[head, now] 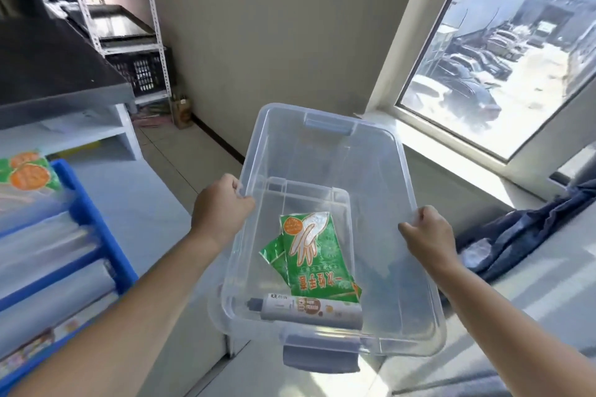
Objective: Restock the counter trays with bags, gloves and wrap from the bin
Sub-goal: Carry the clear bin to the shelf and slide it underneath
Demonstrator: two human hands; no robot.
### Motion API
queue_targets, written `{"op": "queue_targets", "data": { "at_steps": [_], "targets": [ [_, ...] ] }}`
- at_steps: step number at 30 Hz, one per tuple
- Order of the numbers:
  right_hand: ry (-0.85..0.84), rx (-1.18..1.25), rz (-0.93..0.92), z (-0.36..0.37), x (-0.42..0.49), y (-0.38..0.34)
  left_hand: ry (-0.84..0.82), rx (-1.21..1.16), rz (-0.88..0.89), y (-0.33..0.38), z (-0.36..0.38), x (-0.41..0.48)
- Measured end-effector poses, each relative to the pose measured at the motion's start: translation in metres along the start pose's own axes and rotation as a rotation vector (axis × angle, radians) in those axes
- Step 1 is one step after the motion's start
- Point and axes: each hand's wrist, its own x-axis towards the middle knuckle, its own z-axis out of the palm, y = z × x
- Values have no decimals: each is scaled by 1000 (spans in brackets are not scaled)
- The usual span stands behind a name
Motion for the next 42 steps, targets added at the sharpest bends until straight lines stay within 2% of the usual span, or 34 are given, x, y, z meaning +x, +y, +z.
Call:
{"op": "queue_targets", "data": {
  "at_steps": [10,19,26,42],
  "targets": [
    [-155,55,-86,111,191,-61,117,39,-173,-20,43,155],
    [-377,39,-307,218,373,-162,213,113,-427,-37,57,296],
    [-492,80,-470,321,458,-256,316,169,-550,-91,51,391],
    [-607,130,-529,532,615,-514,401,168,-668,-226,-32,686]
  ]
}}
